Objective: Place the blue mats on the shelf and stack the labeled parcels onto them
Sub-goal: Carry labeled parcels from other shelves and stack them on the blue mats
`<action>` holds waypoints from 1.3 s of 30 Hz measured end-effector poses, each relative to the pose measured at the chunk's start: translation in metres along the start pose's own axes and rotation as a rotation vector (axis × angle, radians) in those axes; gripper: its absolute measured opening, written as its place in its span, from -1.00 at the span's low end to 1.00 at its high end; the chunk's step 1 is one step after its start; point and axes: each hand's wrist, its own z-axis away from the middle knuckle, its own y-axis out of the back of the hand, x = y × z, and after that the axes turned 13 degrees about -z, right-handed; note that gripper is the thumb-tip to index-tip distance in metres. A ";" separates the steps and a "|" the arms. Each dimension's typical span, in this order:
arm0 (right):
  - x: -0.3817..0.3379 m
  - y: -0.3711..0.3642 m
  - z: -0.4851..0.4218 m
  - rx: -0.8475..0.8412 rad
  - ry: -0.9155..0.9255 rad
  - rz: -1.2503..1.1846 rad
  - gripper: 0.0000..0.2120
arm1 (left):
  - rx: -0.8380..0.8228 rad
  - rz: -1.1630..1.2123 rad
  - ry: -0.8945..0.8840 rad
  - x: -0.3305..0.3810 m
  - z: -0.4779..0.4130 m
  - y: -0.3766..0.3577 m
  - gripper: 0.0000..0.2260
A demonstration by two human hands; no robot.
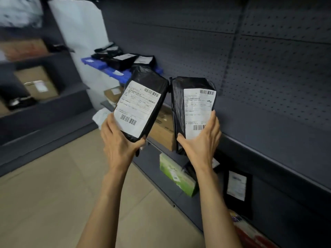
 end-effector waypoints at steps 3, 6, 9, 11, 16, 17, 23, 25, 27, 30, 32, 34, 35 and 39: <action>-0.027 -0.066 0.002 -0.071 0.021 -0.082 0.21 | 0.048 -0.055 0.046 -0.048 -0.035 0.019 -0.05; -0.047 -0.120 0.000 -0.129 0.048 -0.118 0.21 | 0.088 -0.099 0.102 -0.088 -0.061 0.028 -0.07; -0.059 -0.165 -0.008 -0.178 0.068 -0.161 0.21 | 0.125 -0.125 0.141 -0.117 -0.082 0.025 -0.08; -0.062 -0.194 -0.017 -0.212 0.077 -0.188 0.20 | 0.135 -0.123 0.169 -0.135 -0.096 0.018 -0.08; -0.066 -0.263 -0.051 -0.270 0.088 -0.234 0.19 | 0.176 -0.084 0.230 -0.169 -0.153 -0.010 -0.10; -0.066 -0.277 -0.062 -0.272 0.090 -0.241 0.19 | 0.184 -0.088 0.235 -0.173 -0.168 -0.018 -0.10; -0.091 -0.377 -0.154 -0.275 0.127 -0.293 0.19 | 0.224 -0.095 0.218 -0.193 -0.276 -0.069 -0.07; -0.102 -0.408 -0.184 -0.281 0.150 -0.312 0.18 | 0.234 -0.095 0.213 -0.201 -0.314 -0.083 -0.07; -0.113 -0.437 -0.212 -0.268 0.167 -0.334 0.18 | 0.246 -0.083 0.218 -0.210 -0.350 -0.097 -0.06; -0.126 -0.476 -0.243 -0.259 0.179 -0.341 0.17 | 0.252 -0.067 0.226 -0.224 -0.391 -0.116 -0.07; -0.130 -0.495 -0.257 -0.268 0.176 -0.307 0.17 | 0.233 -0.070 0.226 -0.232 -0.414 -0.129 -0.08; -0.130 -0.512 -0.272 -0.256 0.167 -0.274 0.17 | 0.203 -0.053 0.195 -0.236 -0.439 -0.144 -0.09; -0.131 -0.519 -0.282 -0.240 0.160 -0.258 0.17 | 0.186 -0.038 0.177 -0.238 -0.454 -0.152 -0.09; -0.136 -0.546 -0.326 -0.150 0.124 -0.161 0.17 | 0.092 0.037 0.110 -0.241 -0.520 -0.190 -0.10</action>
